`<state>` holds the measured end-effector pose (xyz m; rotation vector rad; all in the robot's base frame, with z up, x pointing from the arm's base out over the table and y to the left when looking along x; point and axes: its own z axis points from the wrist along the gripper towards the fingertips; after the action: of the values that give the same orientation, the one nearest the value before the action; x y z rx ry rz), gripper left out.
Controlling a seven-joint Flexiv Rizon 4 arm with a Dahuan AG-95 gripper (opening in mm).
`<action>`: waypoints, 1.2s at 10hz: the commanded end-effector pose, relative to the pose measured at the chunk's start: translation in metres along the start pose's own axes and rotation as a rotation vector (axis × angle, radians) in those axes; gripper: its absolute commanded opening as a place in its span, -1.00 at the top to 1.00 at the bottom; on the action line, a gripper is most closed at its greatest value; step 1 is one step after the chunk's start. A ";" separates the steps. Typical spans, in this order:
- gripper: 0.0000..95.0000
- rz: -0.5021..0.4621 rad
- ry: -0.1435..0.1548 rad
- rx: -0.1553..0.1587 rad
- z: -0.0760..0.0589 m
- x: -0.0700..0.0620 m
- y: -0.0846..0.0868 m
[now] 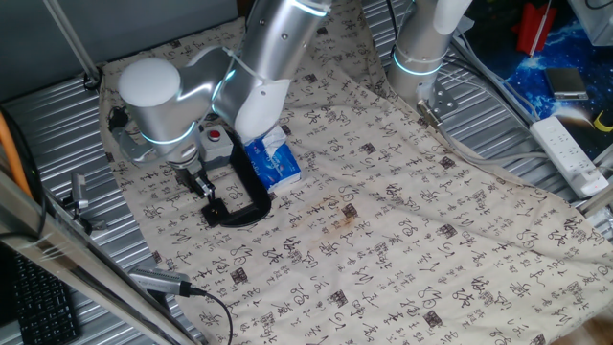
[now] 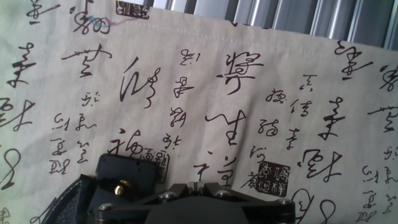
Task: Turn the hands of a clock
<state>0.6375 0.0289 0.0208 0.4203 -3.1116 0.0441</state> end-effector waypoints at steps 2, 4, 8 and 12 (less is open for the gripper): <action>1.00 -0.003 0.004 -0.010 -0.003 -0.019 0.000; 1.00 0.003 0.004 -0.020 -0.007 -0.037 0.003; 1.00 0.067 0.000 -0.038 -0.014 -0.057 0.029; 1.00 0.133 0.002 -0.040 -0.028 -0.053 0.059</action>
<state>0.6736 0.1013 0.0467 0.2143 -3.1231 -0.0166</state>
